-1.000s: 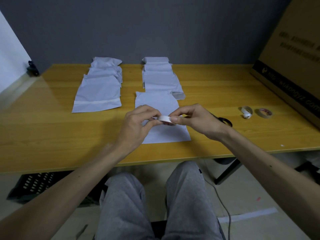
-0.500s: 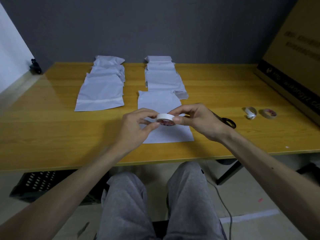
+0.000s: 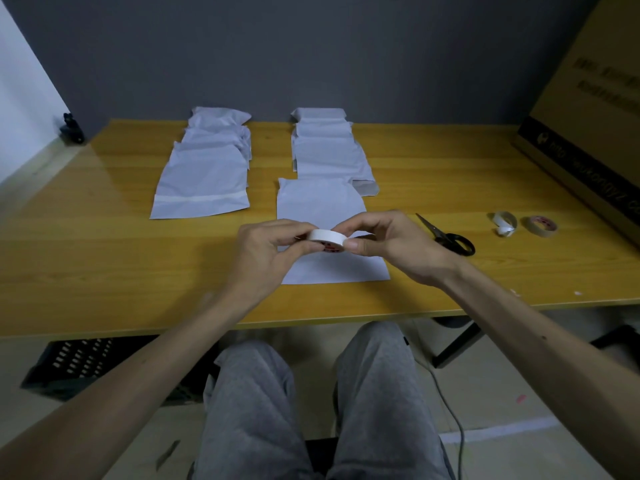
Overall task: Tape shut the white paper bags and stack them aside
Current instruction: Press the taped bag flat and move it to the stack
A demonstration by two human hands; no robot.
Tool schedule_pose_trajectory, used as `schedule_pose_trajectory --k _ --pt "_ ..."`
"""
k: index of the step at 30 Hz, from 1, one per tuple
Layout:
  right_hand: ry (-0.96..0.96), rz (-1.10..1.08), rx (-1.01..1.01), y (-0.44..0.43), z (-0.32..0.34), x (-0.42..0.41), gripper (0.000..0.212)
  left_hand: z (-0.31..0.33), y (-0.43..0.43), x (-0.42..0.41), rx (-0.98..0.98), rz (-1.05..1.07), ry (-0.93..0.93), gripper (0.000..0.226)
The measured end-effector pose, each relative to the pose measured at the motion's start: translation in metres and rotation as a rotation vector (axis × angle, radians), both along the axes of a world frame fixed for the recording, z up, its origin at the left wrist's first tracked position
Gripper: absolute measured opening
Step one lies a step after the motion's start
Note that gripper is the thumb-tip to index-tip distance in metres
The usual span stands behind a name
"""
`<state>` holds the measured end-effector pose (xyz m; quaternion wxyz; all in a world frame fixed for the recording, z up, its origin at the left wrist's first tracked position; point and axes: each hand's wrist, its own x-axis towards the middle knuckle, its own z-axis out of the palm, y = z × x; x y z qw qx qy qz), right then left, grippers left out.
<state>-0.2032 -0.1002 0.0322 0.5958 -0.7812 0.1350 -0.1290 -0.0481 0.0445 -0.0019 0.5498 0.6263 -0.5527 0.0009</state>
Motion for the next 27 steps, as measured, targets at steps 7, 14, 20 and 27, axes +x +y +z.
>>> schedule_pose_trajectory --k 7,14,20,27 --pt "-0.009 -0.011 0.009 0.002 -0.003 0.003 0.016 -0.003 0.002 -0.002 0.116 -0.082 -0.016 0.03" --pt "-0.011 -0.015 0.076 0.007 -0.005 0.007 0.012 -0.002 0.002 -0.002 0.035 -0.017 -0.197 0.02" --pt "-0.043 -0.018 0.123 0.008 -0.008 0.009 0.004 -0.003 0.003 -0.005 -0.028 -0.011 -0.238 0.02" --pt "-0.077 -0.02 0.173 0.009 -0.013 0.01 0.018 -0.006 0.003 -0.003 -0.007 -0.031 -0.214 0.024"
